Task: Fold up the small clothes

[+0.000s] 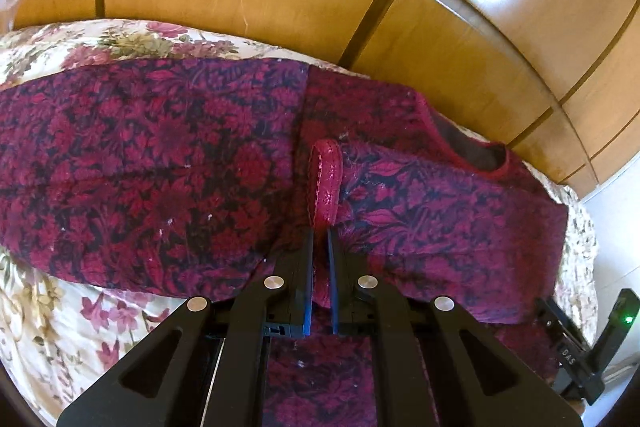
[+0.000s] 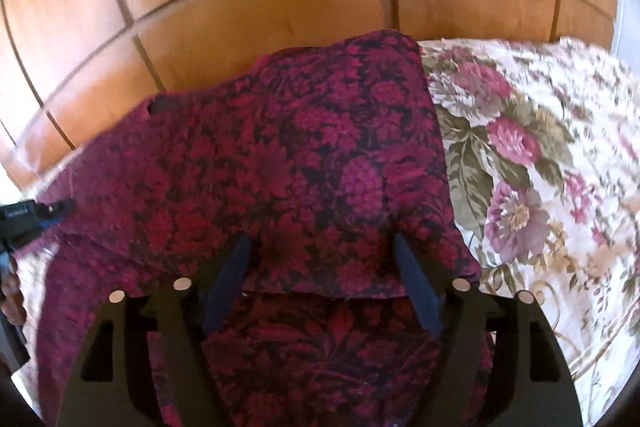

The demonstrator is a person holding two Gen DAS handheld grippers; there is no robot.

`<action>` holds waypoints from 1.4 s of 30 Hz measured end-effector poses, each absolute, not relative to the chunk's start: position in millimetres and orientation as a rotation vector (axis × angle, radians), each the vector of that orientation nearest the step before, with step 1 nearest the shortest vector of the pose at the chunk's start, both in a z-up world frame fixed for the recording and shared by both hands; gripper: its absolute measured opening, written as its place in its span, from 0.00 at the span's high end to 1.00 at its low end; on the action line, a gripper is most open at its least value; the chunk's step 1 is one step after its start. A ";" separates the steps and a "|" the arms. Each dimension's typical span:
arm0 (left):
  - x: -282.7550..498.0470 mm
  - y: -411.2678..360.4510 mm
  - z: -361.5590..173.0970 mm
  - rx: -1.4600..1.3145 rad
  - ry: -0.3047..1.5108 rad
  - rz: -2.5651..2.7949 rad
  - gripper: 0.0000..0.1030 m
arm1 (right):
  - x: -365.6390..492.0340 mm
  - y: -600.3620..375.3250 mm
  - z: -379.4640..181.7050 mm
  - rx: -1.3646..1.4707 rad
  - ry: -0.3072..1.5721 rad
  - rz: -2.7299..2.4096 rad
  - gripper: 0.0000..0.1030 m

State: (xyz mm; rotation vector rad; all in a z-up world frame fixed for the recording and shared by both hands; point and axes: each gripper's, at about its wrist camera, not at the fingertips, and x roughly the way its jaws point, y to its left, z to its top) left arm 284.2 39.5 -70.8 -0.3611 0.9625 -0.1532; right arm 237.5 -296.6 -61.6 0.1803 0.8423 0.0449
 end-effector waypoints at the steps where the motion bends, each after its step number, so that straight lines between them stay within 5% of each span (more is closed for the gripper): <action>1: 282.0 39.8 -70.6 -0.374 0.956 -0.148 0.93 | 237.1 -294.9 -62.6 0.167 0.841 0.038 0.26; 5: 269.8 58.1 -70.2 -0.474 0.954 -0.138 0.69 | 232.2 -293.3 -63.5 0.154 0.835 0.031 0.25; 14: 199.4 158.4 -66.8 -0.631 0.915 0.006 0.48 | 232.5 -287.2 -62.0 0.101 0.830 -0.004 0.22; 26: 118.8 343.0 -81.9 -1.044 0.731 0.313 0.48 | 230.3 -281.2 -57.8 0.051 0.825 -0.047 0.17; 36: 149.4 401.1 -101.5 -1.208 0.688 0.379 0.48 | 229.7 -277.9 -56.3 0.029 0.828 -0.075 0.13; 39: 170.4 411.9 -99.7 -1.176 0.701 0.405 0.65 | 229.3 -277.4 -56.6 0.026 0.829 -0.081 0.12; 40: 176.3 415.7 -100.1 -1.159 0.718 0.430 0.79 | 229.4 -277.6 -56.6 0.025 0.829 -0.082 0.11; 42: 181.6 421.8 -102.3 -1.153 0.739 0.440 0.85 | 229.5 -277.6 -56.6 0.026 0.830 -0.082 0.11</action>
